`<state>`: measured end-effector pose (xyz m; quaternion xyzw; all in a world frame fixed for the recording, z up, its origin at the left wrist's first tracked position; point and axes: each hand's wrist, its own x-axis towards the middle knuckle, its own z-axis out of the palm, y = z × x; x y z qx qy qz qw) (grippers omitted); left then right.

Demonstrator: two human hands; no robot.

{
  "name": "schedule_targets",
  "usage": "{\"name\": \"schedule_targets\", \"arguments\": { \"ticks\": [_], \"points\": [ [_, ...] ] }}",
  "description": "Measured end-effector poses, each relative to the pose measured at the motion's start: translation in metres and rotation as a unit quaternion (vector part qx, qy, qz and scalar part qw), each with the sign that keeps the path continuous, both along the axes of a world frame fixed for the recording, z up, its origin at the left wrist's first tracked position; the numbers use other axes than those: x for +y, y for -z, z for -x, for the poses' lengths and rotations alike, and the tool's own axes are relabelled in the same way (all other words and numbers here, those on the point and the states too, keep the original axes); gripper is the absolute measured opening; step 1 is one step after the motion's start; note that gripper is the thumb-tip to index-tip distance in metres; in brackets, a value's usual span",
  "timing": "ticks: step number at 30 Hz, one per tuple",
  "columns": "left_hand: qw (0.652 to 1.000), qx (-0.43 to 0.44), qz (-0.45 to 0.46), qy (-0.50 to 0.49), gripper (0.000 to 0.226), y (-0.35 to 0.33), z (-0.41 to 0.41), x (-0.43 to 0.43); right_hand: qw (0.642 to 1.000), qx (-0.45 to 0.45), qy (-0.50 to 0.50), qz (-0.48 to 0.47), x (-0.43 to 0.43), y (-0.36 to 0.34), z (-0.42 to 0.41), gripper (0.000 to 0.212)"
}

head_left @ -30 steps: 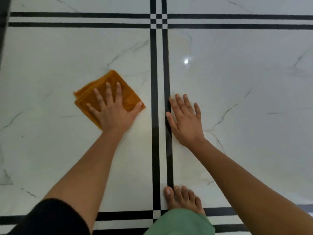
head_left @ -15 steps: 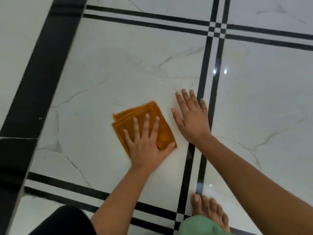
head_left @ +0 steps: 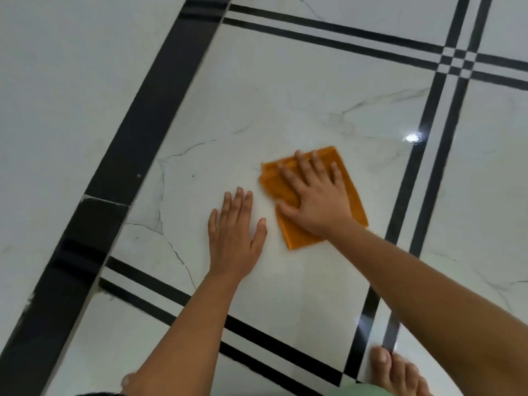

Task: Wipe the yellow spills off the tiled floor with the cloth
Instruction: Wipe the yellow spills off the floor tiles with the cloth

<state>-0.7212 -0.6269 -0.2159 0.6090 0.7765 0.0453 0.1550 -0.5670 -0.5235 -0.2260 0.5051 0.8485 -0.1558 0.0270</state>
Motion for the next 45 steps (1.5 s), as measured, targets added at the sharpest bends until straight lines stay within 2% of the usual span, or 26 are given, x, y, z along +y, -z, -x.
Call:
{"name": "schedule_targets", "arguments": {
  "ticks": [4,7,10,13,17,25,30,36,42,45],
  "points": [
    [0.999,-0.005,-0.004,0.044,0.068,0.0,-0.025,0.018,0.987,0.005,0.159,-0.001,0.002,-0.002,-0.035,0.064],
    [0.998,-0.006,-0.001,0.061,0.067,0.003,-0.04,0.031,0.992,-0.019,0.123,-0.003,-0.048,-0.003,-0.043,0.068],
    [0.997,0.007,-0.019,0.08,0.063,0.008,-0.046,0.039,0.997,-0.016,0.076,-0.015,-0.018,0.001,-0.054,0.062],
    [0.994,0.008,-0.006,0.111,0.061,0.006,-0.052,0.046,0.984,-0.033,0.176,-0.006,0.018,-0.002,-0.08,0.056],
    [0.992,-0.008,0.026,0.12,0.063,0.0,-0.055,0.055,0.952,-0.022,0.305,0.021,-0.007,-0.004,-0.094,0.053],
    [0.988,-0.036,0.128,0.077,0.058,-0.025,-0.06,0.002,0.932,-0.018,0.334,0.137,-0.091,-0.032,-0.077,0.052],
    [0.977,-0.084,0.194,0.007,0.056,-0.077,-0.068,-0.029,0.914,0.009,0.362,0.184,-0.095,-0.068,-0.072,0.046],
    [0.97,-0.116,0.205,-0.065,0.055,-0.196,-0.089,-0.033,0.839,0.124,0.449,0.283,-0.08,-0.184,-0.064,0.026],
    [0.951,-0.172,0.136,-0.217,0.053,-0.383,-0.114,-0.03,0.829,0.229,0.395,0.323,-0.075,-0.384,-0.054,0.02],
    [0.937,-0.184,0.085,-0.283,0.051,-0.484,-0.124,-0.034,0.842,0.251,0.333,0.343,-0.068,-0.493,-0.059,0.023]
  ]
}}
